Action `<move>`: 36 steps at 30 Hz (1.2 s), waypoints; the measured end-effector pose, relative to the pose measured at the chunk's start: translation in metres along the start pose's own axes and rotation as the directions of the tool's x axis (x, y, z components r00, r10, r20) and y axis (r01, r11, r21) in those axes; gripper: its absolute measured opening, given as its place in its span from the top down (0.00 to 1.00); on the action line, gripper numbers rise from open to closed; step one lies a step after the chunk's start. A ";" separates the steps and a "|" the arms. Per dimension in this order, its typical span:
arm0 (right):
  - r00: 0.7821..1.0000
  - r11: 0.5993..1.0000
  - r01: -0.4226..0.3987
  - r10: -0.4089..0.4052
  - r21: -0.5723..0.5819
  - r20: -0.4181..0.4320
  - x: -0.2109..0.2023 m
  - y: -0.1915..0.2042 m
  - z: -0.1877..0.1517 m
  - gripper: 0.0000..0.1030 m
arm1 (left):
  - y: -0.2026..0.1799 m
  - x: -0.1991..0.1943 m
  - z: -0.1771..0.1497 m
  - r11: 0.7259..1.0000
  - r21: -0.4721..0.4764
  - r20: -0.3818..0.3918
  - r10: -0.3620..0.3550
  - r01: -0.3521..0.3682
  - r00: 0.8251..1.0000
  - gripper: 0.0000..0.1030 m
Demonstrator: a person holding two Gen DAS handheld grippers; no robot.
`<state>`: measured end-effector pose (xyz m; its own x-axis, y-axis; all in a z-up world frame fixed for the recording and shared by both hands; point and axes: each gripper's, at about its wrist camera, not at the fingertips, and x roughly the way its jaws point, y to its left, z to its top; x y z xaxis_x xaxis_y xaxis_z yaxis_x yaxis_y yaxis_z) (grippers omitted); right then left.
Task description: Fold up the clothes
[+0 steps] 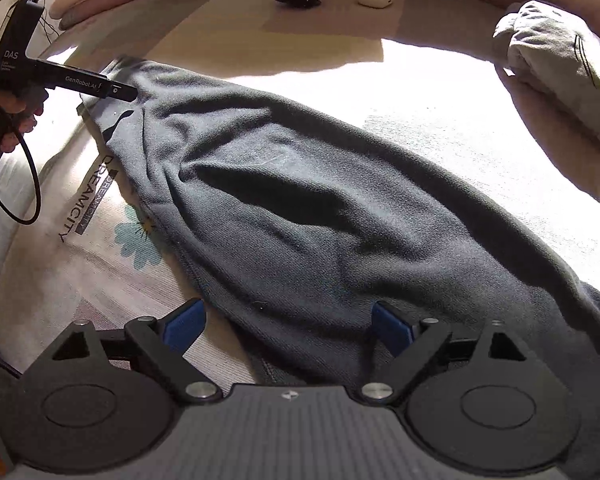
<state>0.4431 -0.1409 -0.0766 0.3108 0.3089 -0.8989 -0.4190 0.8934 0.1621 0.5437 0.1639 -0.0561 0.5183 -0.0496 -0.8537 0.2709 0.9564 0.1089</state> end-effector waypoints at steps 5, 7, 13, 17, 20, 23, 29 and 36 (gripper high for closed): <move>0.984 0.977 0.160 -0.169 0.144 0.052 -0.032 -0.065 -0.010 0.10 | -0.060 -0.012 0.024 0.985 0.130 0.042 -0.120 0.114 0.992 0.22; 0.975 0.955 0.196 -0.214 0.221 0.060 -0.037 -0.097 -0.012 0.10 | -0.085 -0.009 0.031 0.975 0.150 0.052 -0.173 0.163 0.984 0.22; 0.978 0.929 0.178 -0.205 0.325 0.049 -0.022 -0.140 -0.015 0.10 | -0.159 0.010 0.030 0.943 0.216 -0.003 -0.258 0.253 0.966 0.22; 0.957 0.907 0.243 -0.281 0.343 0.066 -0.008 -0.147 -0.019 0.09 | -0.171 0.023 0.020 0.953 0.139 -0.052 -0.265 0.270 0.963 0.22; 0.943 0.892 0.262 -0.318 0.368 0.100 -0.002 -0.158 -0.014 0.04 | -0.164 0.031 0.015 0.971 0.093 -0.062 -0.214 0.219 0.975 0.21; 0.931 0.886 0.291 -0.349 0.361 0.108 0.006 -0.167 -0.004 0.00 | -0.162 0.030 0.017 0.976 0.084 -0.068 -0.194 0.199 0.979 0.20; 0.923 0.873 0.296 -0.366 0.389 0.118 -0.031 -0.163 -0.009 0.03 | -0.156 0.008 0.018 0.983 0.051 -0.024 -0.174 0.175 0.985 0.22; 0.912 0.828 0.330 -0.404 0.454 0.075 -0.046 -0.179 -0.066 0.01 | -0.140 0.012 -0.008 0.990 0.002 -0.072 -0.139 0.139 0.988 0.21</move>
<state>0.4473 -0.3365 -0.0916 0.5161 -0.0548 -0.8547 0.1428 0.9895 0.0228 0.5051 0.0317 -0.0855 0.4157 -0.1610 -0.8952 0.3421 0.9396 -0.0101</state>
